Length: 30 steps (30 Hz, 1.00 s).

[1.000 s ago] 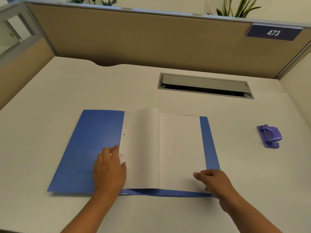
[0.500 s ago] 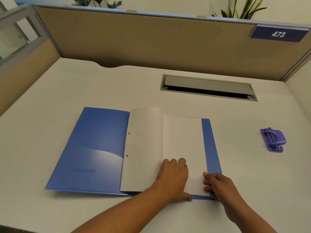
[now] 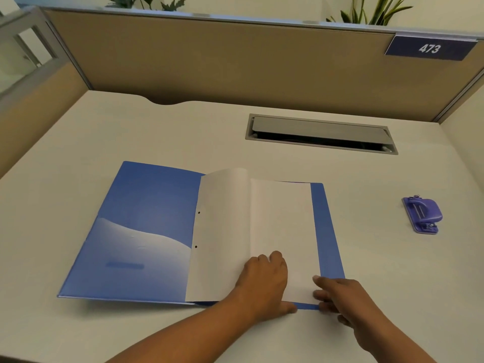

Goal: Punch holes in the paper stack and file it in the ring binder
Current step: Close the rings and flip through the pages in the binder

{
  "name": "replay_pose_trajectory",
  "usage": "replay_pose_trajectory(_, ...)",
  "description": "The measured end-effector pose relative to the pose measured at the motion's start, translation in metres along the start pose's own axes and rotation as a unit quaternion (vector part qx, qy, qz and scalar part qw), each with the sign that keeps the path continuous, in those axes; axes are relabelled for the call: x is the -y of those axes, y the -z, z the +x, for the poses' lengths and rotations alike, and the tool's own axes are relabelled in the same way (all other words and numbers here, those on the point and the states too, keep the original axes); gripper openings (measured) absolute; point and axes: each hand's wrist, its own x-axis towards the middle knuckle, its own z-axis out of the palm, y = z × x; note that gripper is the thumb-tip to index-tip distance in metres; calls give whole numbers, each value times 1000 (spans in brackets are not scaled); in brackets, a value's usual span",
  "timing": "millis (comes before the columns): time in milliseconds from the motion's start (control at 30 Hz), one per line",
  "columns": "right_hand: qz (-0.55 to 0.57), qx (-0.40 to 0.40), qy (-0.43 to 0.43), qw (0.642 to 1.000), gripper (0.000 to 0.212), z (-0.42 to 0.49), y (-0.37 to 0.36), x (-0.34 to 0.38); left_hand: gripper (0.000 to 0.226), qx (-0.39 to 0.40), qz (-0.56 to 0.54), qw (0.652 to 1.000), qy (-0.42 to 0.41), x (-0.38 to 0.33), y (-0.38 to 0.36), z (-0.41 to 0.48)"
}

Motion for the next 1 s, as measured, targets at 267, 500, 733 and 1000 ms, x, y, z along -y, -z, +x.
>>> replay_pose_trajectory(267,23,-5,13,1000,24,1,-6,7,72,-8,45,998,-53,1,-4,1)
replay_pose_trajectory(500,-22,-65,49,996,38,-2,4,-12,93,-5,86,994,-66,1,-21,-8)
replay_pose_trajectory(733,-45,-44,52,997,40,-2,-4,-11,87,4,73,995,-70,-4,-16,-4)
replay_pose_trajectory(1000,43,12,-42,998,21,3,-9,1,73,-105,35,985,-131,-4,-23,1)
